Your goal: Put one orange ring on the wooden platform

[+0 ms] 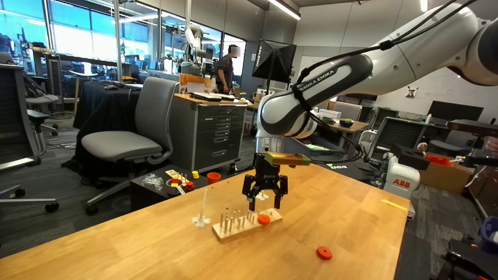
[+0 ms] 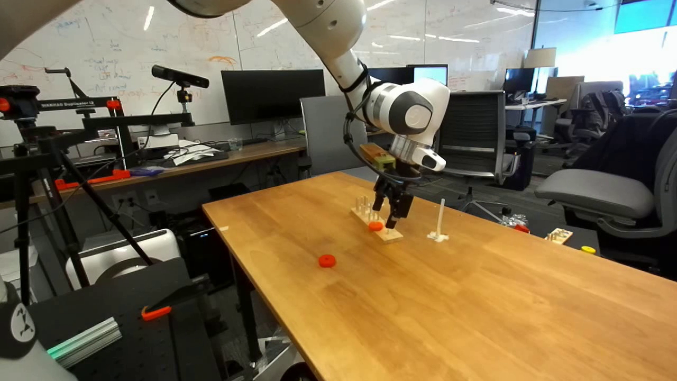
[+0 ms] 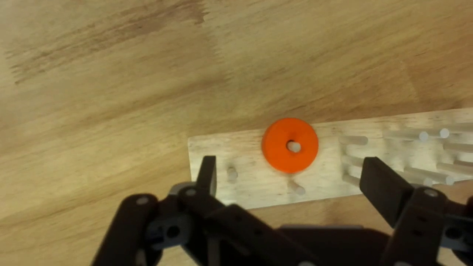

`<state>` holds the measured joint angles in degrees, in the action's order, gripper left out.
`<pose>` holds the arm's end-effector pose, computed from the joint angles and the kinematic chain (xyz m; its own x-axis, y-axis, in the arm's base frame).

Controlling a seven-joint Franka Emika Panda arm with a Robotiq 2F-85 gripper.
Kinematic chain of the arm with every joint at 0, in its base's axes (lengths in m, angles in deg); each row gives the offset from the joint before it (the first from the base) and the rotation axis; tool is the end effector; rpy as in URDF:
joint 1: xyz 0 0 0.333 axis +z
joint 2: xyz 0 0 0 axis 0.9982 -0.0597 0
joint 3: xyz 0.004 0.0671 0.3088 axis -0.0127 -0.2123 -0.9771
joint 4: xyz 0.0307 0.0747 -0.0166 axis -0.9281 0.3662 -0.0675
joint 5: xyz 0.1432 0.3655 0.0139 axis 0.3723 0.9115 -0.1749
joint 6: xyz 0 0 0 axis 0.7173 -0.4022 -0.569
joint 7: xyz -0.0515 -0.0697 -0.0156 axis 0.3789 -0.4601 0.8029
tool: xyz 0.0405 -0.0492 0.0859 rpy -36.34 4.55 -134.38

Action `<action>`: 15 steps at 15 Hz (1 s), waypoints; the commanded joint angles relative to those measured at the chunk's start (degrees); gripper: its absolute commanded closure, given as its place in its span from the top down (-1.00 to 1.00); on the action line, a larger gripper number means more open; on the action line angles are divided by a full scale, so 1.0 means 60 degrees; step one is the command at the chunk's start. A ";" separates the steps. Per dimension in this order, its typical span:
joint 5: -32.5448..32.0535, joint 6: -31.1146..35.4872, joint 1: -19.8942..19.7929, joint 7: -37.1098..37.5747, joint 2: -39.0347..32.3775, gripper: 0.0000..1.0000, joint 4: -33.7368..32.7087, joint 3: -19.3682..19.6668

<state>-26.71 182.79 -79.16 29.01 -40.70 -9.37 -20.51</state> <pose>0.6914 0.1223 0.1375 0.9104 -0.2756 -0.3085 -0.3168 -0.9441 -0.0915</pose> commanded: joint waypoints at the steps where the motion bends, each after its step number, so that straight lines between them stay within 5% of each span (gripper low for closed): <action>1: -0.0061 0.0973 -0.0057 -0.0550 0.1038 1.00 0.1268 -0.0077; 10: -0.0033 0.3290 0.0018 -0.0831 0.3012 1.00 0.3626 -0.0219; 11: -0.0043 0.2899 -0.0028 -0.0709 0.2198 1.00 0.2637 -0.0191; 15: -0.0041 0.2906 -0.0031 -0.0706 0.2235 1.00 0.2750 -0.0194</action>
<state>-26.71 200.31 -79.14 24.61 -27.26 7.22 -21.43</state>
